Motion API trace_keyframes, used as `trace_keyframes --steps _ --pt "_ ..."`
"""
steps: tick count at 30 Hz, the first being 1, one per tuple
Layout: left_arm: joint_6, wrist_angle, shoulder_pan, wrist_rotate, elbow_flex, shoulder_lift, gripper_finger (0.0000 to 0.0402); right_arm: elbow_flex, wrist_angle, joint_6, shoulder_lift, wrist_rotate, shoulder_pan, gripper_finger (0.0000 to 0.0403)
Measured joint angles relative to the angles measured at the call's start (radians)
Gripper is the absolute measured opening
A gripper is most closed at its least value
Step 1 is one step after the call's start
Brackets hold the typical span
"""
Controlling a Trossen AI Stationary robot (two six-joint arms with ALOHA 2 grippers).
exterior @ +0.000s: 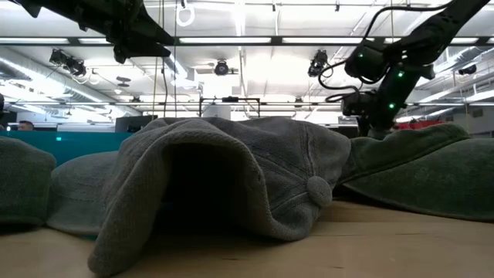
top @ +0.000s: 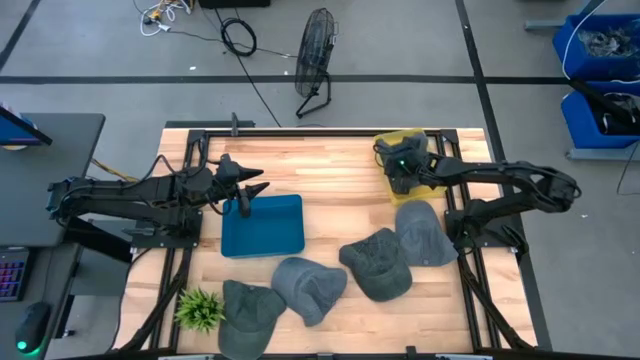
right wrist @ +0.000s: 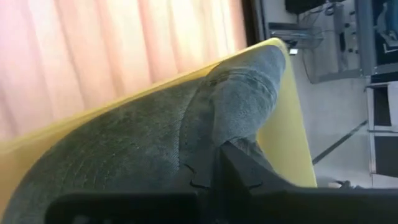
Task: Pick & Place hat
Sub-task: Put the top green cap into the yellow bin, then put the right green cap into the yellow bin
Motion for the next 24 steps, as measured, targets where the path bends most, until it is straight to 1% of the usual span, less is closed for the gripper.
trace_keyframes --steps 6,8,10,14,16,17,18,20,22,24 --pt "0.000 0.000 0.000 0.000 0.000 0.000 0.0202 0.009 0.013 0.020 0.004 0.006 -0.012 0.0080" --pt "0.000 0.000 0.000 0.000 0.000 0.000 0.0202 0.027 -0.002 0.034 0.004 0.023 -0.011 0.0101" --pt "0.000 0.000 0.000 0.000 0.000 0.000 0.0202 0.055 -0.041 0.033 0.004 0.062 0.001 0.0122" --pt "-0.003 0.000 0.000 0.000 0.000 0.000 0.0202 0.162 -0.189 0.057 0.003 0.154 0.056 0.0154" --pt "-0.008 0.000 0.000 0.000 0.000 0.000 0.0202 0.232 -0.316 0.108 0.003 0.156 0.094 0.0162" --pt "-0.010 0.000 0.000 0.000 0.000 0.000 0.0202 0.270 -0.374 0.141 0.003 0.139 0.116 0.0164" --pt "-0.016 0.000 0.000 0.000 0.000 0.000 0.0202 0.308 -0.426 0.177 0.003 0.109 0.139 0.0165" --pt "-0.021 -0.001 0.000 0.000 0.000 0.000 0.0202 0.381 -0.522 0.248 0.003 -0.004 0.191 0.0166" --pt "-0.021 -0.001 0.000 0.000 0.000 0.000 0.0202 0.446 -0.595 0.315 0.002 -0.177 0.239 0.0166" --pt "-0.021 -0.001 0.000 0.000 0.000 0.000 0.0202 0.492 -0.616 0.364 0.002 -0.399 0.287 0.0163"
